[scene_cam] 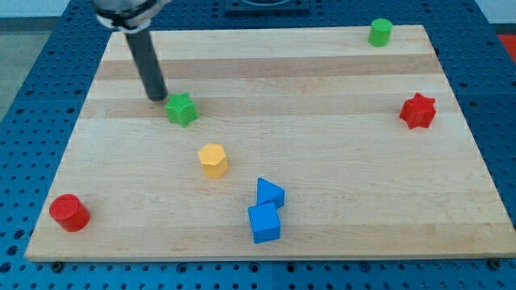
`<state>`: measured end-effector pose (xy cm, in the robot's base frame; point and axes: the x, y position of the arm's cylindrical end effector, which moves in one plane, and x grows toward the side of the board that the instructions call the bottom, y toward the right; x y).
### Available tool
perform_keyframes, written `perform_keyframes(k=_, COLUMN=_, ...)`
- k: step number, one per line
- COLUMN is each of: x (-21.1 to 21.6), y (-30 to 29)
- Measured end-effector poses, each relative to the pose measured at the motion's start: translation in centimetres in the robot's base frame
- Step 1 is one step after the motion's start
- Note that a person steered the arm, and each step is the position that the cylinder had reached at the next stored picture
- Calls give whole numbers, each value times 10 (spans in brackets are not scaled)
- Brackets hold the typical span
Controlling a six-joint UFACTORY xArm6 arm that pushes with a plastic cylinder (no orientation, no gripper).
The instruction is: Place the green star parallel to the left of the red star
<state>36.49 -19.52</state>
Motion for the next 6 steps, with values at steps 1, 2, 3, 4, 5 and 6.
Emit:
perform_keyframes(k=1, x=28, y=-4)
perform_keyframes(k=2, x=22, y=34)
perform_keyframes(k=3, x=22, y=89)
perform_keyframes(k=4, x=25, y=102)
perform_keyframes(k=5, x=54, y=63)
perform_keyframes(k=6, x=87, y=39)
